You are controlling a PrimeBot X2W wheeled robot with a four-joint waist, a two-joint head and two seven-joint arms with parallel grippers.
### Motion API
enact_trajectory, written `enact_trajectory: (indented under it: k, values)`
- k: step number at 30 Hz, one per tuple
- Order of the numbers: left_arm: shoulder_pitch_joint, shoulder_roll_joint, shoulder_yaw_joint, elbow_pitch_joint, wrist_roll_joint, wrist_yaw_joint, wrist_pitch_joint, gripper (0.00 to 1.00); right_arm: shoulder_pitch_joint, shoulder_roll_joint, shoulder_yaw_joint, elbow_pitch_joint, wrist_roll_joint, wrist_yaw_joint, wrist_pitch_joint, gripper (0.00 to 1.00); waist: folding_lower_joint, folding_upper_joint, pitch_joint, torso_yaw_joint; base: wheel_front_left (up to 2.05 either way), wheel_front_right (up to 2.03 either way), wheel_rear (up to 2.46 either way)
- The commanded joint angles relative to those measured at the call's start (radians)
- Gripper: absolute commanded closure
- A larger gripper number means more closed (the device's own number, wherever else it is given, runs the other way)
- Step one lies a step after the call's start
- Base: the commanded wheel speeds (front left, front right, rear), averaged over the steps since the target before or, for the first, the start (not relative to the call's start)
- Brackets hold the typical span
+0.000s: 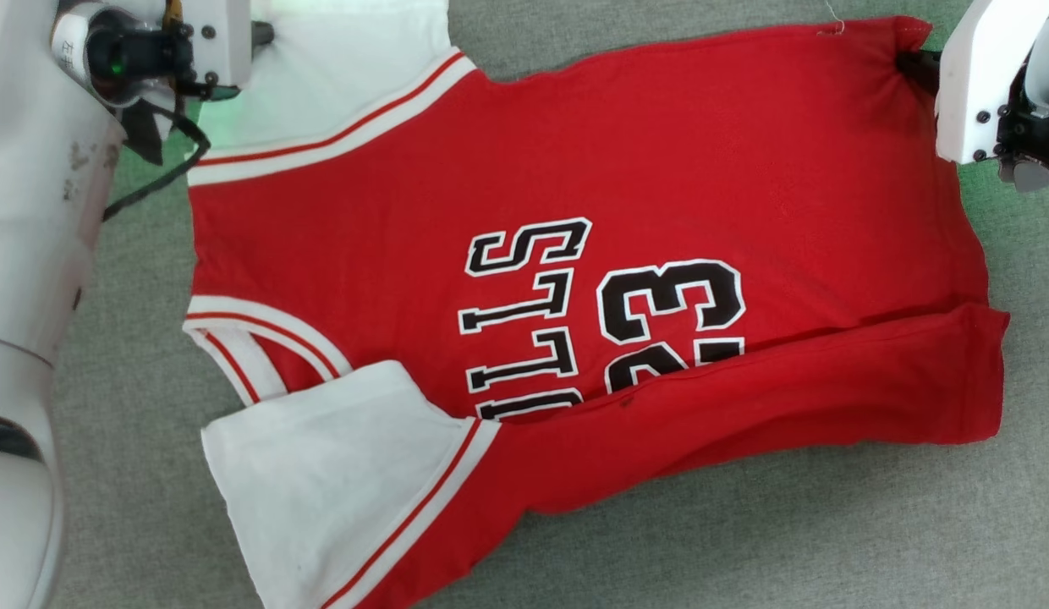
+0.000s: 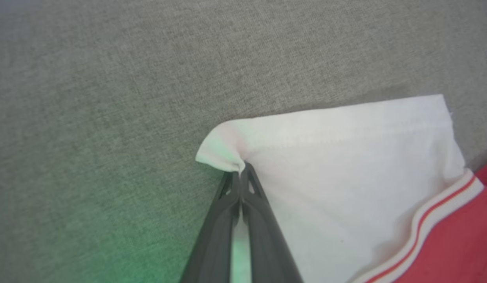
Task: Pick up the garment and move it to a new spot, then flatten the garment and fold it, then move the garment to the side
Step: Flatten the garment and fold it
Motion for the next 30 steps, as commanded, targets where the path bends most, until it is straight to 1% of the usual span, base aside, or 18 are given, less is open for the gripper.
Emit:
enact_trajectory:
  k: [1,6,9,13,17,21,22,23,26,29,30]
  values:
    - [0.078,-0.018,-0.027,0.027,-0.005,-0.001,0.017,1.0,0.01,0.002,0.023,0.027,0.012,-0.002,-0.011,1.0,0.0,0.0,-0.002,0.001,0.0,0.0,0.0]
    - [0.091,-0.03,-0.016,0.006,-0.031,-0.002,-0.025,1.0,-0.001,-0.006,0.053,0.047,0.034,-0.002,-0.055,1.0,0.0,0.0,-0.021,0.017,0.0,0.0,0.0]
    - [0.104,-0.04,-0.005,-0.031,-0.057,-0.002,-0.079,1.0,0.006,-0.018,0.064,0.039,0.043,-0.002,-0.106,1.0,0.0,0.0,-0.055,0.039,0.0,0.0,0.0]
    - [0.133,-0.045,0.019,-0.097,-0.102,-0.002,-0.177,1.0,0.049,-0.052,0.074,0.008,0.093,-0.002,-0.182,1.0,0.0,0.0,-0.123,0.073,0.0,0.0,0.0]
    - [0.214,-0.027,0.022,-0.201,-0.154,-0.002,-0.253,1.0,0.117,-0.103,0.109,-0.047,0.141,-0.002,-0.212,1.0,0.0,0.0,-0.201,0.099,0.0,0.0,0.0]
    - [0.314,0.019,0.025,-0.36,-0.209,-0.002,-0.322,1.0,0.198,-0.178,0.148,-0.127,0.184,-0.002,-0.221,1.0,0.0,0.0,-0.258,0.119,0.0,0.0,0.0]
    - [0.314,0.019,0.025,-0.36,-0.209,-0.002,-0.322,1.0,0.198,-0.178,0.148,-0.127,0.184,-0.002,-0.221,1.0,0.0,0.0,-0.258,0.119,0.0,0.0,0.0]
    - [0.37,0.052,0.028,-0.441,-0.232,-0.002,-0.34,1.0,0.236,-0.214,0.157,-0.172,0.207,-0.002,-0.226,1.0,0.0,0.0,-0.277,0.13,0.0,0.0,0.0]
    - [0.462,0.109,0.034,-0.56,-0.247,0.0,-0.365,1.0,0.298,-0.267,0.16,-0.233,0.227,-0.002,-0.231,1.0,0.0,0.0,-0.294,0.141,0.0,0.0,0.0]
    - [0.563,0.158,0.046,-0.684,-0.262,0.027,-0.394,1.0,0.363,-0.315,0.154,-0.292,0.246,-0.002,-0.243,1.0,0.0,0.0,-0.302,0.153,0.0,0.0,0.0]
    - [0.563,0.158,0.046,-0.684,-0.262,0.027,-0.394,1.0,0.363,-0.315,0.154,-0.292,0.246,-0.002,-0.243,1.0,0.0,0.0,-0.302,0.153,0.0,0.0,0.0]
